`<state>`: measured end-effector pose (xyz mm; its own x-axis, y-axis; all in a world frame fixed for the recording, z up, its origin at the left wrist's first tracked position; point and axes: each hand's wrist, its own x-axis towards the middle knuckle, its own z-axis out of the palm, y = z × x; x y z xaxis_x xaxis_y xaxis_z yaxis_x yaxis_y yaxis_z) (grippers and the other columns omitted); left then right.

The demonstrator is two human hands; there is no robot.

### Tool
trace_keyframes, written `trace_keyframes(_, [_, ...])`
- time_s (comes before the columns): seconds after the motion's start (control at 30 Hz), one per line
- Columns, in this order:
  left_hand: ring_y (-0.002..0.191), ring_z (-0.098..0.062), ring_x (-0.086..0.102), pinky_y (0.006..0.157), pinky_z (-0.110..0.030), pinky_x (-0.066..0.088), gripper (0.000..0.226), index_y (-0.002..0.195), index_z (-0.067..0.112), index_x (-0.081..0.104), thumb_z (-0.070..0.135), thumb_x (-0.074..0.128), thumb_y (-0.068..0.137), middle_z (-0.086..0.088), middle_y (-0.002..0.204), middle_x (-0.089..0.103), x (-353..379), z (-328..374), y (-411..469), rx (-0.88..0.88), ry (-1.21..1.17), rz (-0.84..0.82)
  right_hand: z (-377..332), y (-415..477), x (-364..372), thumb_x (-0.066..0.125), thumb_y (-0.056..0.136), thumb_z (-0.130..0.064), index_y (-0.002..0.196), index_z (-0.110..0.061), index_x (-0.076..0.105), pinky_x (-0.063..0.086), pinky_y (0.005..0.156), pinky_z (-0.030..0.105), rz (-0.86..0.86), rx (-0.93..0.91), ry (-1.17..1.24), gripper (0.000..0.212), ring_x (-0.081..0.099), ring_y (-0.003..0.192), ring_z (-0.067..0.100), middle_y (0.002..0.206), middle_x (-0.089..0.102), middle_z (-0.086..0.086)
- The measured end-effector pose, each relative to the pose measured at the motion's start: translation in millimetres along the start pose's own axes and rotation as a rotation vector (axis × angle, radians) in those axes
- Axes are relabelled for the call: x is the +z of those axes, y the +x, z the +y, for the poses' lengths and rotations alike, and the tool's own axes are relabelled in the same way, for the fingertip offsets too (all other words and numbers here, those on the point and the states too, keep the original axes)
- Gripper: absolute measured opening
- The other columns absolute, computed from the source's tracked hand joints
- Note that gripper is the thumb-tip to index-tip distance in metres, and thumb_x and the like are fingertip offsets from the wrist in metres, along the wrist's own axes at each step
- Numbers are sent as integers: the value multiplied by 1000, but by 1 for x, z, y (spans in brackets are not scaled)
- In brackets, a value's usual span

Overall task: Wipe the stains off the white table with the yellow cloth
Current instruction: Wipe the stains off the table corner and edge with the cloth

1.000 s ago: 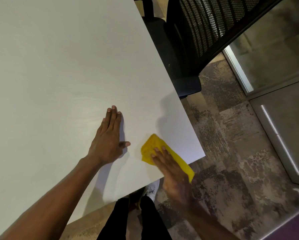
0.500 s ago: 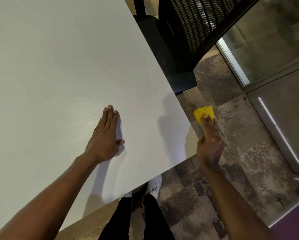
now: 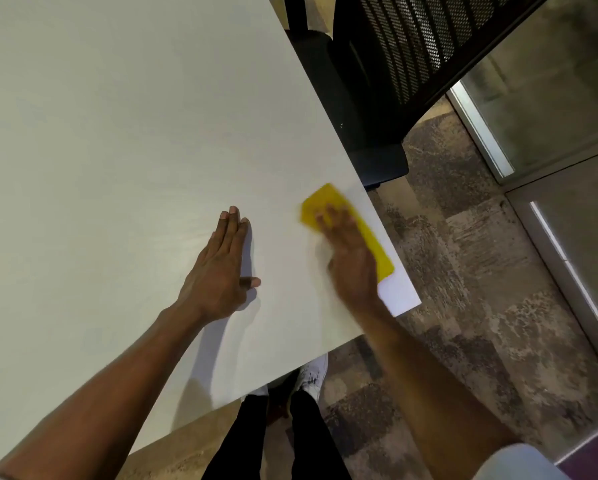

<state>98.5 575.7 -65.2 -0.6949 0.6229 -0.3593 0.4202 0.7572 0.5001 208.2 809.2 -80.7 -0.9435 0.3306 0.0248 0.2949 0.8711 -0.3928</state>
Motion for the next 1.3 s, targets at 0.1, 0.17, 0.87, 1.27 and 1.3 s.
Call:
trace_keyframes(0.1, [163,-16,-24,135,-34,5,114,169,12,-6,31,77,95,0,176,-25,0,1,-1,-3,-11,-6,26,27,-20,42,92,17,160,-19,37,42,117,34,55,231,-28,76,21,160,24,171,28,5])
trace_keyframes(0.17, [164,-17,-23,135,-35,7,113,169,11,-6,30,77,95,-1,176,-25,0,1,-2,-2,-17,-2,17,19,-22,42,89,20,159,-18,38,50,110,43,70,218,-44,80,22,160,28,170,30,6])
trace_keyframes(0.87, [164,-18,-21,133,-31,3,112,169,11,-3,39,77,95,-2,177,-21,0,-5,-1,44,3,21,14,66,-14,40,82,25,158,-19,41,37,123,43,52,162,-6,88,20,161,28,169,32,6])
trace_keyframes(1.27, [165,-22,-18,134,-38,7,111,169,7,1,34,79,94,-5,177,-18,-1,-2,-2,45,-1,21,13,-151,-28,46,97,6,159,-32,35,30,128,46,-135,84,139,74,22,160,15,170,26,-10])
trace_keyframes(1.3, [164,-21,-19,134,-36,6,111,169,8,0,35,78,95,-5,177,-19,-1,-2,-2,43,2,14,26,-147,-38,50,95,9,158,-32,35,40,120,51,-57,246,149,77,27,158,17,170,27,-7])
